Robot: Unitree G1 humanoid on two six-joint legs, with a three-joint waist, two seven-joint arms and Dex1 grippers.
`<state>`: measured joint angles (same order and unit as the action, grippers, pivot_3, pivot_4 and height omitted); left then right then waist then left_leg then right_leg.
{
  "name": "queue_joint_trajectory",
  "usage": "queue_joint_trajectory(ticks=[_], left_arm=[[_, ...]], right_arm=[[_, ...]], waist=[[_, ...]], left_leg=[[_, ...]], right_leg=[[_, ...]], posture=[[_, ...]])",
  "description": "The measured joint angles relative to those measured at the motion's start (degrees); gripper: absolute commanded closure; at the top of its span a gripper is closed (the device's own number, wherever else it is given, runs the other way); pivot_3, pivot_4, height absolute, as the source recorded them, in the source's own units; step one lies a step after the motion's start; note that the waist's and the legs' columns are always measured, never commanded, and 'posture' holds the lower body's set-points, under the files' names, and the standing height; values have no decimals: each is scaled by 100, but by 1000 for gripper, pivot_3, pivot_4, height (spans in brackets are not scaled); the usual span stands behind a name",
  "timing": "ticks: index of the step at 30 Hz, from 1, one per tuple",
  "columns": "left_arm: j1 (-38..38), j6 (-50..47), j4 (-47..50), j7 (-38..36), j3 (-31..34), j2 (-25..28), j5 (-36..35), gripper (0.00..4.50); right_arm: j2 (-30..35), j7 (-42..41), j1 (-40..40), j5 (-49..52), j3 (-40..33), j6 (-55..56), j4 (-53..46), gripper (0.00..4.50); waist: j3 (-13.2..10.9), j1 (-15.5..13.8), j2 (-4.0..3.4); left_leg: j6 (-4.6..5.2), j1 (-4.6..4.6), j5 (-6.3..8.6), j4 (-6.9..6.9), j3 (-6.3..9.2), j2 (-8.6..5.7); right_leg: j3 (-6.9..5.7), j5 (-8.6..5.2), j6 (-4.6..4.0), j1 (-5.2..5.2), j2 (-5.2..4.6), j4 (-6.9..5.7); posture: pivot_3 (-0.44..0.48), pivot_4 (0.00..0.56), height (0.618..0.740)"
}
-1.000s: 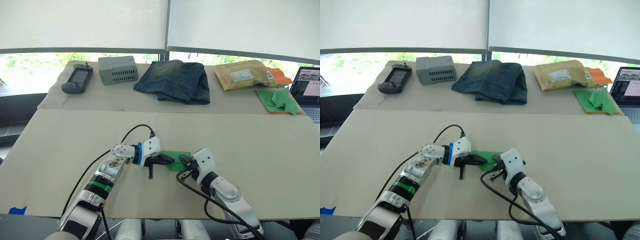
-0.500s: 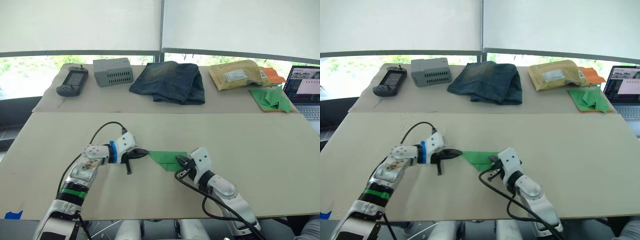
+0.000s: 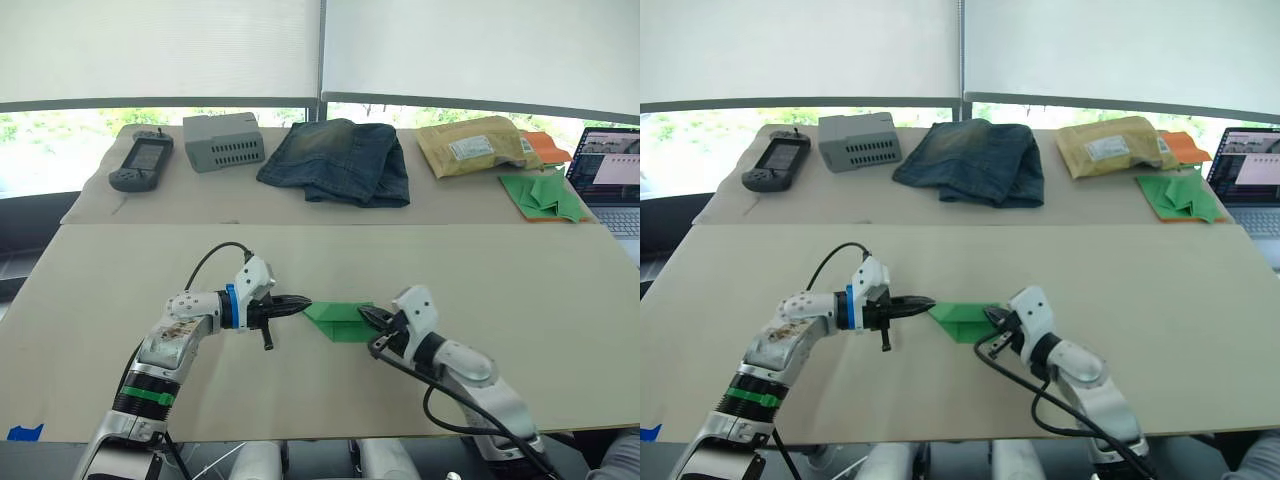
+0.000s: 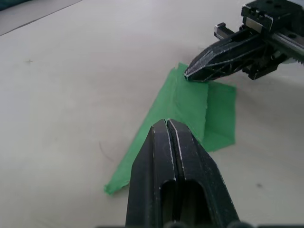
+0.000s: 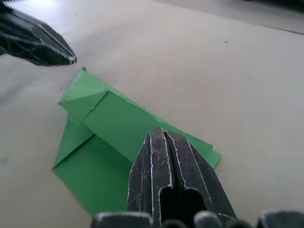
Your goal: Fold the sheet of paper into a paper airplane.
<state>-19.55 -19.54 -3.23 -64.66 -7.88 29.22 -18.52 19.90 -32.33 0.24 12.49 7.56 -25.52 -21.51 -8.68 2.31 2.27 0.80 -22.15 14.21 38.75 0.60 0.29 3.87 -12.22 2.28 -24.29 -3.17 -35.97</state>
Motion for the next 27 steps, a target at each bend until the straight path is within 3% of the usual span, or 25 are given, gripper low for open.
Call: queue_joint_trajectory(ticks=[6, 12, 22, 27], left_arm=[[128, -626, 300, -529, 242, 981, -344, 4500], [250, -938, 658, -338, 325, 1011, -449, 4500], [834, -1102, 1173, 229, 557, 979, -519, 4500], [1107, -1268, 1385, 284, 610, 1080, -645, 4500]], right_arm=[[913, -794, -155, 1293, -908, -959, -285, 2558], [1308, -1223, -1147, 1609, -1023, -1523, 481, 510], [1472, -2347, -2078, 1821, -505, -2017, 1998, 510], [1423, -2748, -2257, 2006, -413, -2092, 2242, 1984]], waist=[[-32, 18, -14], [-47, 3, -13], [-64, 1, -14], [-71, 10, -17]], left_leg=[[0, 4, 0, -1, 11, 3], [0, -2, 0, -2, -8, -1], [5, -14, 3, 2, -16, -3], [5, -12, 3, 3, -17, 0]], right_leg=[[0, -1, -1, 1, -1, 2], [-3, -2, -1, -1, 1, 6], [-1, 11, -10, -7, -8, 11], [-1, 10, -6, -8, -5, 10]], posture=[[0, 150, 728], [0, 150, 728], [0, 150, 728], [0, 150, 728]])
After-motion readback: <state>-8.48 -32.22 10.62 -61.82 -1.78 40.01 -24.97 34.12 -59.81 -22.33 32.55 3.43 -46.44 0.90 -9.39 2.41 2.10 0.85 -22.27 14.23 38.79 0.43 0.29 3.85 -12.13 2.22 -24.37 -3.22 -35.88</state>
